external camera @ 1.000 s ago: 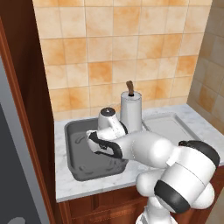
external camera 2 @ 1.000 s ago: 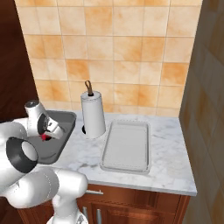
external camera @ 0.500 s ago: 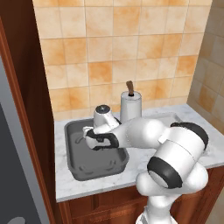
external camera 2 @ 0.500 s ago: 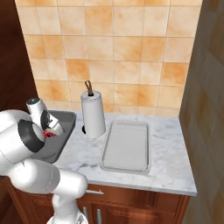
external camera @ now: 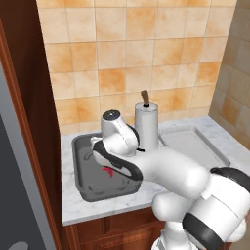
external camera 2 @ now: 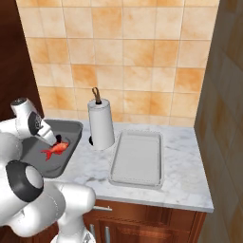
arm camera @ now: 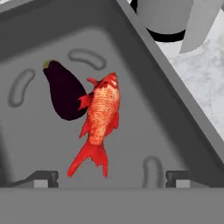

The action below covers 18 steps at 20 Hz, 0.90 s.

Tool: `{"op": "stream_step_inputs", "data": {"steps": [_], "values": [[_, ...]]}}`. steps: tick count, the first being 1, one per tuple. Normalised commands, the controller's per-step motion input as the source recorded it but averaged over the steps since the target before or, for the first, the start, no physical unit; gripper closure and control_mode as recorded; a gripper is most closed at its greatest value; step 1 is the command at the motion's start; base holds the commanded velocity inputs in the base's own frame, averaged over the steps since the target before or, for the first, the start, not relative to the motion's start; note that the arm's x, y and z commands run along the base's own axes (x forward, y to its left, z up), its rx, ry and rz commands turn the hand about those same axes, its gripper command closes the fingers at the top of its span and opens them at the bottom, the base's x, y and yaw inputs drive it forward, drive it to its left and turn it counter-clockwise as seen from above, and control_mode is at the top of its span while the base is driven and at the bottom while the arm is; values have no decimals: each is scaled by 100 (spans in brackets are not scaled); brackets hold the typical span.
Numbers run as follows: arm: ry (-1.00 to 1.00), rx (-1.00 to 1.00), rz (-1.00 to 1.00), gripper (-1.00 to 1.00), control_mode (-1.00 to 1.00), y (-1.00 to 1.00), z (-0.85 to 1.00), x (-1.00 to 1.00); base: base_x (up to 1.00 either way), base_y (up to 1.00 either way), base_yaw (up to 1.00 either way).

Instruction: Place one eggplant and one fish in each tupperware on the nearby counter, to pack two identical lunches.

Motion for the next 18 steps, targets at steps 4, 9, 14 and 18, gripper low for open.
{"op": "stream_step_inputs", "data": {"steps": [4,9,14,18], "values": [[-8,0,-2,-100,-100,-58,93,-80,0,0,0],[-6,1,0,-100,-100,-99,40,-72,0,0,0],[-3,6,2,-100,-100,-100,33,-67,0,0,0],[-3,9,11,-100,-100,-100,42,-75,0,0,0]]}}
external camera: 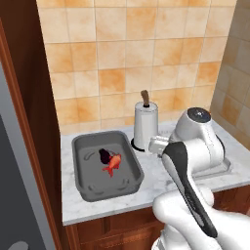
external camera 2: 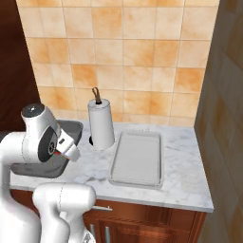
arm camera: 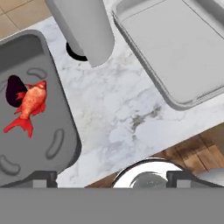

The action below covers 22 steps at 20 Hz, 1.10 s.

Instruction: Place one eggplant and one fish in each tupperware on the nearby counter, to pack two identical lunches.

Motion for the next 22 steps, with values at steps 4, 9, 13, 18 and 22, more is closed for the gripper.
{"op": "stream_step_inputs", "data": {"steps": [4,9,13,18,22], "values": [[-5,5,19,-100,-100,-90,35,-88,0,0,0],[-16,-5,17,-100,-100,-24,35,-100,0,0,0],[-20,-15,11,-100,100,1,8,-75,-25,3,3],[0,0,0,-100,100,0,0,0,-100,10,11],[0,0,0,-100,100,0,0,0,-100,0,3]]}}
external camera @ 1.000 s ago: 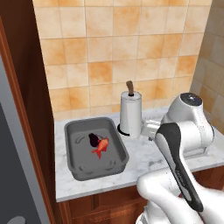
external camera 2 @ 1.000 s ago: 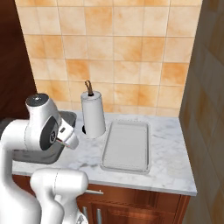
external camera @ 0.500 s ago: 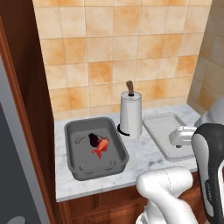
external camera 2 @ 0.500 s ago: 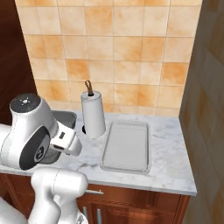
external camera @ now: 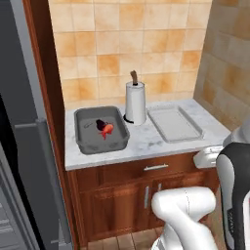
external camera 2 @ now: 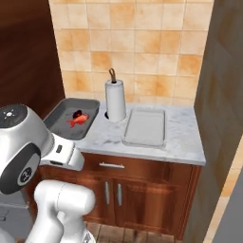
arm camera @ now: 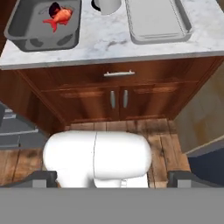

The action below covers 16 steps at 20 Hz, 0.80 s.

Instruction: Place one eggplant and one fish in each tupperware on the nearby counter, to pack two identical lunches.

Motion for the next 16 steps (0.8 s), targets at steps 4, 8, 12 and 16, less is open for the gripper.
{"op": "stream_step_inputs", "data": {"steps": [4,8,12,16], "values": [[0,0,0,-100,100,0,0,0,-100,15,0],[0,0,0,-100,100,0,0,0,-100,91,-1],[0,0,0,-100,100,0,0,0,-72,100,-2],[0,0,0,-100,100,0,0,0,-54,100,0]]}}
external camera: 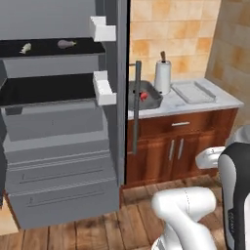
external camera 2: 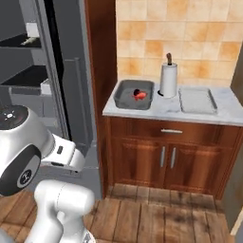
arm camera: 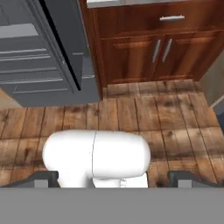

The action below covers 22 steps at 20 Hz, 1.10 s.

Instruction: Place one eggplant and one fish in each tupperware on the nearby counter, to pack two identical lunches.

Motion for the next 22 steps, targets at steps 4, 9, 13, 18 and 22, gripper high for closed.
{"op": "stream_step_inputs", "data": {"steps": [4,9,13,18,22], "values": [[0,0,0,-100,100,0,0,0,-29,100,0],[0,0,0,-100,100,0,0,0,2,100,0],[0,0,0,-100,100,0,0,0,38,89,0],[0,0,0,-100,100,0,0,0,53,40,0],[0,0,0,-100,100,0,0,0,74,-11,0]]}}
